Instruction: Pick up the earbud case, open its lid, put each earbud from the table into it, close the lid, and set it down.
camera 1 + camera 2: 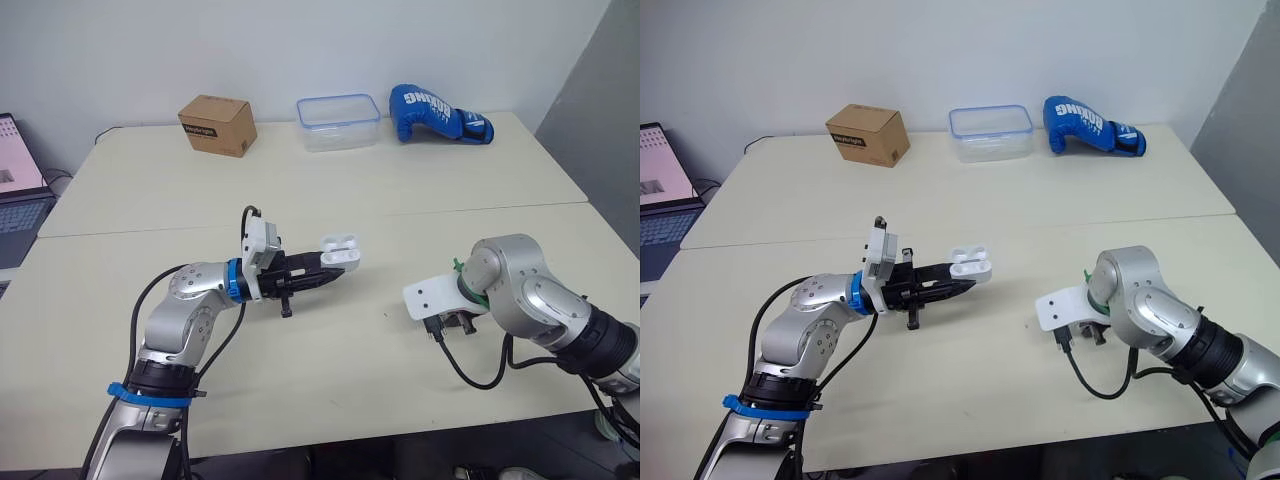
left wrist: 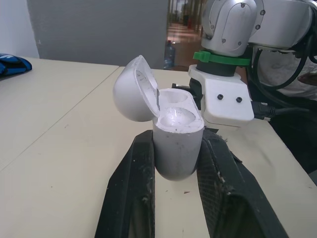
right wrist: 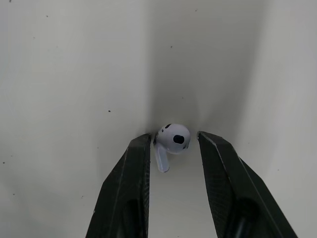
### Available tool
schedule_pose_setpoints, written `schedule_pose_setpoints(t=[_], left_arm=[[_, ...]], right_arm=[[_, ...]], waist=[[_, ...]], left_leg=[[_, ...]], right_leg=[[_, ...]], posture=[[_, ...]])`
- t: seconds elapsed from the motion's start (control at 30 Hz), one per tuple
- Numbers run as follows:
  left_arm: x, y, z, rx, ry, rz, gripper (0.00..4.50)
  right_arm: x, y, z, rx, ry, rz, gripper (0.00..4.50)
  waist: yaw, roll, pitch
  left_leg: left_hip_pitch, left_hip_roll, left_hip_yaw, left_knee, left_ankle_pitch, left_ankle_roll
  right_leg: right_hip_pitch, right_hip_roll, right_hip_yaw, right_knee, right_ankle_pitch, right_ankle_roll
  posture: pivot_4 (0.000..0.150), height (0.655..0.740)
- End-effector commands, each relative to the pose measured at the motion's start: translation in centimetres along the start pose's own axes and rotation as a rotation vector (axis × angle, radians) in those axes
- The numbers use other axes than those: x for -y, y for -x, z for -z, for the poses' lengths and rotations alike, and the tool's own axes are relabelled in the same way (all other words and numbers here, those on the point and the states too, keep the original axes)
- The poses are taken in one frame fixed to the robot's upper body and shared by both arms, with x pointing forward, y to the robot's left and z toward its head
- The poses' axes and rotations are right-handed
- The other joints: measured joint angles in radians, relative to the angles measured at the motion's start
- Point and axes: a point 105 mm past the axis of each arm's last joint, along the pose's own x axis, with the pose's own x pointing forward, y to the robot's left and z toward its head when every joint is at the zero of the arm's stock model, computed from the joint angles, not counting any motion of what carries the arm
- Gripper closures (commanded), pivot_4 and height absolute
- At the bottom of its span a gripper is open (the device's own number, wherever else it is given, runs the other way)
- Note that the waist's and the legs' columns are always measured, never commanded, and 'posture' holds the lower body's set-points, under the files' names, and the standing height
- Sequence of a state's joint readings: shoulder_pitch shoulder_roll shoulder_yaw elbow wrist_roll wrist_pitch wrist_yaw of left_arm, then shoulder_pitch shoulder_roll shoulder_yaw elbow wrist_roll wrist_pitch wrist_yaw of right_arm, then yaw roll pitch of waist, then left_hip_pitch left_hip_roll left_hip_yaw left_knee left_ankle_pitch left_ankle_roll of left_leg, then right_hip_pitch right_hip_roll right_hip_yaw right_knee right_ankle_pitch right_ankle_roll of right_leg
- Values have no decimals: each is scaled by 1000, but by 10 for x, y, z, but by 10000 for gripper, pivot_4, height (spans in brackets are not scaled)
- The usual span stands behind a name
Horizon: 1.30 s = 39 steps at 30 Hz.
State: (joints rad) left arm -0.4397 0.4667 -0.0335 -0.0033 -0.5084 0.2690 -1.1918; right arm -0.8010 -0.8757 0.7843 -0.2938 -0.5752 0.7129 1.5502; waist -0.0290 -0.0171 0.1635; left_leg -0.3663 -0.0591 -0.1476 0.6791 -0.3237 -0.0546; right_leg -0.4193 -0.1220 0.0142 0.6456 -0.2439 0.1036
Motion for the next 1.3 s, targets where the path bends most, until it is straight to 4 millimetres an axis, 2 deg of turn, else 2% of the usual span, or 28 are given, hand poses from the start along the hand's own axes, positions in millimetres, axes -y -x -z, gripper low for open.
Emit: schedule_pose_setpoints(t=[0.03,0.6,0.63,0.73,1.0,1.2,1.3], left_arm=[[3,-3,-12,23,-59,23,37283],[3,-3,-11,20,-63,18,37283],[3,-2,-11,20,-63,18,37283],[3,-2,-11,17,-63,17,37283],[4,-1,-11,15,-61,19,37283],[0,0,-12,38,-45,1,37283],[-4,2,-10,38,-44,-6,37283]], right_arm=[[-10,3,-1,-14,19,-53,29622],[-16,-2,-2,-35,17,-72,29622],[-16,-2,-2,-36,16,-72,33403],[-16,-3,-2,-37,15,-71,40962],[-18,-3,0,-40,12,-75,40975],[-13,8,11,34,-157,-35,40975],[-5,18,6,169,-293,37,40975]], waist=[[0,0,0],[0,0,0],[0,0,0],[0,0,0],[0,0,0],[2,0,0],[3,0,0]], left_leg=[[0,0,0,0,0,0],[0,0,0,0,0,0],[0,0,0,0,0,0],[0,0,0,0,0,0],[0,0,0,0,0,0],[0,0,0,0,0,0],[0,0,0,0,0,0]], right_leg=[[0,0,0,0,0,0],[0,0,0,0,0,0],[0,0,0,0,0,0],[0,0,0,0,0,0],[0,0,0,0,0,0],[0,0,0,0,0,0],[0,0,0,0,0,0]], posture=[[1500,7307],[1500,7307],[1500,7307],[1500,7307],[1500,7307],[1500,7307],[1500,7307]])
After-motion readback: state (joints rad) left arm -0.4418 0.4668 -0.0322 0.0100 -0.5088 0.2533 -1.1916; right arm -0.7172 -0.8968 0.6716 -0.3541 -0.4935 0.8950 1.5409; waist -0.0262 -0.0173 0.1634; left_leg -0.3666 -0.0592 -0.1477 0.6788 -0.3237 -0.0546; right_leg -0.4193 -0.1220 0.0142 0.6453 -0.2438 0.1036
